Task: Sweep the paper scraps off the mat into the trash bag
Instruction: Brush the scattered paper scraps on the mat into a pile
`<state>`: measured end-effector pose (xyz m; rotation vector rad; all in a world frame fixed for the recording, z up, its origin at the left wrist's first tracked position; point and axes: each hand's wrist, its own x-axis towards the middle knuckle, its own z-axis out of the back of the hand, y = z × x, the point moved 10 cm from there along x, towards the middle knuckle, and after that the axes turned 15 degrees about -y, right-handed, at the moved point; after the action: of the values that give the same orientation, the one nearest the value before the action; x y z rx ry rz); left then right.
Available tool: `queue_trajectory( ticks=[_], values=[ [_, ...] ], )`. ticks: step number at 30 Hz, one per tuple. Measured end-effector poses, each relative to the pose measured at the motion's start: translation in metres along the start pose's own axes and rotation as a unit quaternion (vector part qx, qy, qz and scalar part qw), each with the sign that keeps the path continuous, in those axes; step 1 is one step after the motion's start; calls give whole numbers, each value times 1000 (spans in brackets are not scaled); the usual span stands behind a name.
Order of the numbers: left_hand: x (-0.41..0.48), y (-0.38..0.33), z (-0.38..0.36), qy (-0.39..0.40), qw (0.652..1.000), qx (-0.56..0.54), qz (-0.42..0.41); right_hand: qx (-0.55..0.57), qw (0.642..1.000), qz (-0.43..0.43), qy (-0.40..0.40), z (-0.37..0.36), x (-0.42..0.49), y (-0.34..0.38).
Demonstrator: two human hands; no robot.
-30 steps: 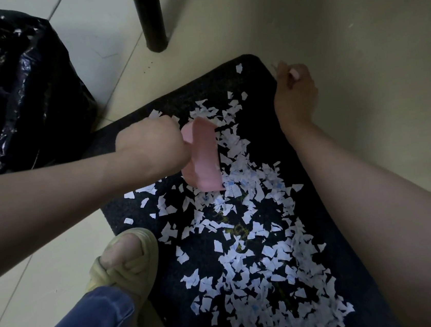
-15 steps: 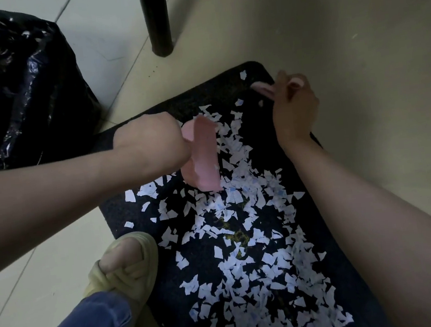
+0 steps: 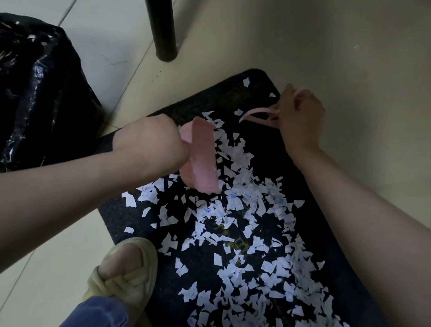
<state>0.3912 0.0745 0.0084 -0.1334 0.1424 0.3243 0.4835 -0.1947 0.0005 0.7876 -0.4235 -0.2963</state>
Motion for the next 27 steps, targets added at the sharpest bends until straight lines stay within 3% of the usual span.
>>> queue_trajectory(
  ticks=[6, 9, 12, 15, 17, 19, 27],
  values=[
    [-2, 7, -4, 3, 1000, 8, -5, 64, 993, -79, -55, -8, 20, -20],
    [-4, 8, -8, 3, 1000, 14, -10, 19, 993, -97, 58, -45, 23, -26],
    [-4, 8, -11, 6, 1000, 7, -14, -11, 988, -36, 147, -60, 10, -5],
    [-2, 9, -11, 12, 1000, 1, -9, -46, 998, 23, 38, -27, 12, 17],
    [-2, 8, -11, 14, 1000, -2, -9, -46, 997, -2, -67, -2, 20, 12],
    [-2, 7, -12, 12, 1000, -3, -12, 16, 995, -49, -89, -2, 26, 2],
    [-8, 15, -14, 21, 1000, -5, -20, 70, 979, -131, 138, -85, 20, -5]
  ],
)
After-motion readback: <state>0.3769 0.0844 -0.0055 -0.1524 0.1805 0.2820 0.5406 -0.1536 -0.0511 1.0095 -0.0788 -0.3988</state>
